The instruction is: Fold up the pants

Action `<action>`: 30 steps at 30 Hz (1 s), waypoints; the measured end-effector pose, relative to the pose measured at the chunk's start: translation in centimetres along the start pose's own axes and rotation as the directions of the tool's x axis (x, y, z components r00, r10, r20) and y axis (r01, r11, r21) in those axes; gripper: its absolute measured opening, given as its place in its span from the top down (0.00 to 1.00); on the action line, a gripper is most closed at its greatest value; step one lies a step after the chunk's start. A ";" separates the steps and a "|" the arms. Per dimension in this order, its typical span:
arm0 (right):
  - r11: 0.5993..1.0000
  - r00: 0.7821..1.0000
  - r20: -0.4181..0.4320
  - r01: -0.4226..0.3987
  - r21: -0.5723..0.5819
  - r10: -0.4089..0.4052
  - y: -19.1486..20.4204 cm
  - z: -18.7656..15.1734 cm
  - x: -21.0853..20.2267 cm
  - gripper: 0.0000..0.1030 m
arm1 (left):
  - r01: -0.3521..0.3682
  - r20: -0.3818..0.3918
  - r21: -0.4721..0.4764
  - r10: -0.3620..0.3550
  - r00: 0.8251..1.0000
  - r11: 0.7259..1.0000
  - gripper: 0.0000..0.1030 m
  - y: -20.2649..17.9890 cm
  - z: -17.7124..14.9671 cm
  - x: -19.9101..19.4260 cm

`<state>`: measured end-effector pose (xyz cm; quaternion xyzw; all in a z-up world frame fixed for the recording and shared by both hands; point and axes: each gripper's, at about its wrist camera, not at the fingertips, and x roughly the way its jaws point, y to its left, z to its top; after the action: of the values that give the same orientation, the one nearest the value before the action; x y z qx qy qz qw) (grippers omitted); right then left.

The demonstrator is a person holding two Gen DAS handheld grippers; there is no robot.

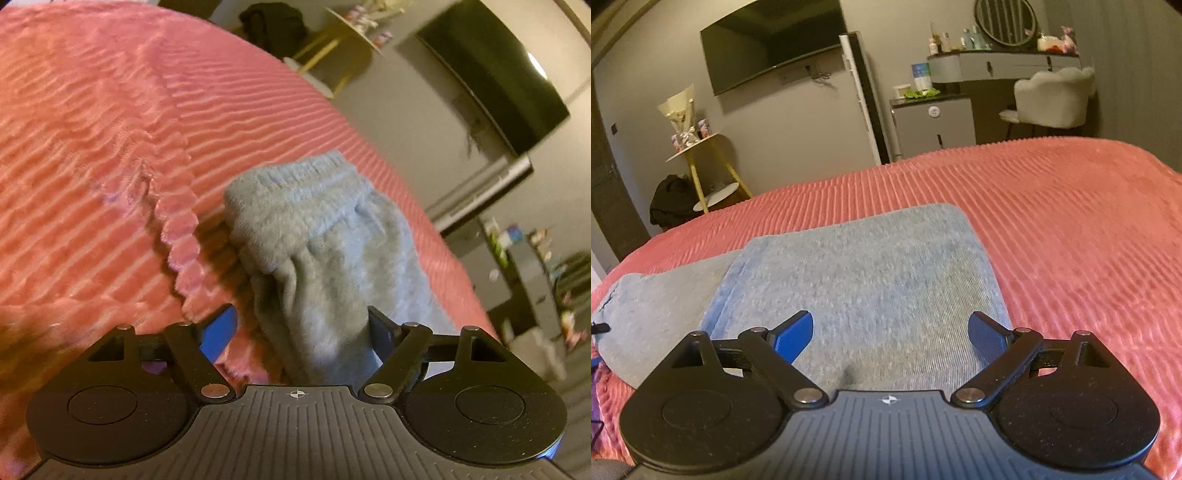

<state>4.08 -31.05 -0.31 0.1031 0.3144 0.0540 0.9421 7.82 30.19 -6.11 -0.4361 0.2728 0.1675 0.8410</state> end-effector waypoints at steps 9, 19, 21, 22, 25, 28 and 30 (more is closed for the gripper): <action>1.000 1.000 -0.001 0.010 -0.014 -0.010 0.0 0.2 0.2 0.11 | 0.085 0.117 -0.010 -0.083 0.990 0.996 0.61 -0.4 0.2 0.3; 1.000 0.999 -0.033 -0.003 -0.002 0.003 0.2 0.3 1.2 0.11 | -0.046 0.148 0.093 0.032 0.989 0.995 0.71 -3.8 -0.5 1.4; 1.000 1.000 -0.020 -0.008 -0.020 0.008 0.3 0.4 0.9 0.11 | -0.058 0.193 0.200 0.018 0.981 0.978 0.75 -5.9 -0.9 0.1; 1.000 1.000 -0.009 -0.012 -0.025 0.012 0.2 0.5 0.6 0.11 | -0.068 0.214 0.265 0.010 0.977 0.962 0.76 -7.3 -1.2 -0.7; 1.000 1.000 0.018 -0.018 -0.008 0.019 -0.5 1.1 -0.2 0.11 | -0.084 0.270 0.458 -0.048 0.962 0.885 0.77 -12.0 -2.8 -3.6; 0.999 0.999 0.034 -0.026 0.031 0.025 -1.2 1.6 -0.9 0.11 | -0.055 0.285 0.629 -0.164 0.944 0.776 0.77 -17.4 -6.0 -6.8; 0.997 0.998 0.052 -0.046 0.054 0.044 -1.5 1.8 -1.7 0.11 | -0.019 0.258 0.743 -0.260 0.930 0.669 0.77 -21.0 -9.2 -8.8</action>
<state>3.90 -33.10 1.73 0.1374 0.2896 0.0640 0.9451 8.84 10.33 8.39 -0.0431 0.1363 0.0602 0.9879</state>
